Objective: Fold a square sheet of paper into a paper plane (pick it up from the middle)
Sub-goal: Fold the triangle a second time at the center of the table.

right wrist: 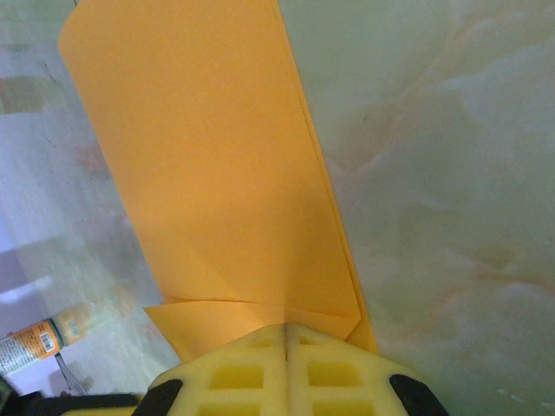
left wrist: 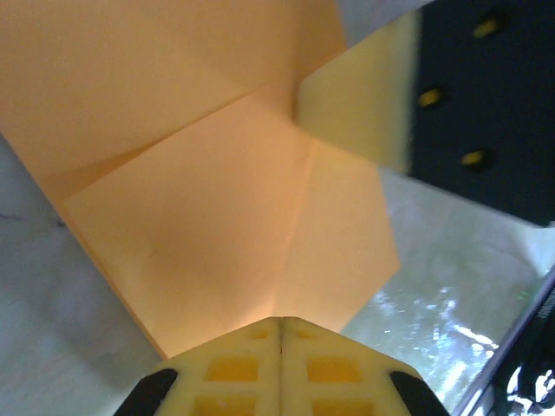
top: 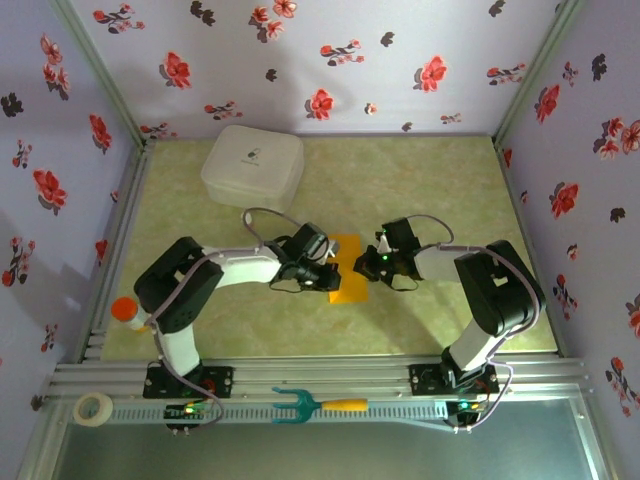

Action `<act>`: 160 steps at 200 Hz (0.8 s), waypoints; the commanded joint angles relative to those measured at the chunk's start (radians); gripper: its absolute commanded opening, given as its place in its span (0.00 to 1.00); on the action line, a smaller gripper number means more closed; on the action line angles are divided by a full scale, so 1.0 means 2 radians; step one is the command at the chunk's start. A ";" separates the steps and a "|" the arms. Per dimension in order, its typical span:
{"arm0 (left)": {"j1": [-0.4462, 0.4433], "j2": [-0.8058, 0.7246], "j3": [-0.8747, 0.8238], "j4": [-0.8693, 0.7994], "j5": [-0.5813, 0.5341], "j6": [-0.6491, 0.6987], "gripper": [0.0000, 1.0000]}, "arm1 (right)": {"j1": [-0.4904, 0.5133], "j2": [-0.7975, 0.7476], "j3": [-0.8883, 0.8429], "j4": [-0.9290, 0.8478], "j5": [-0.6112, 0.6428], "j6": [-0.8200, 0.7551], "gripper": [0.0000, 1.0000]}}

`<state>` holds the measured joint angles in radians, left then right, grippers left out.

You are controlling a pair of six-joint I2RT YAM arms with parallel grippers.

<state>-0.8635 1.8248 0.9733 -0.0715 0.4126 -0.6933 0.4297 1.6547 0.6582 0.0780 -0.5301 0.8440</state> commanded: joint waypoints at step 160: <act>0.002 0.020 -0.059 0.029 -0.008 -0.028 0.00 | 0.027 0.009 -0.009 -0.027 0.001 0.005 0.02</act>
<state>-0.8562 1.8378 0.8944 0.0616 0.4469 -0.7467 0.5106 1.6497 0.6582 0.0376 -0.5705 0.8673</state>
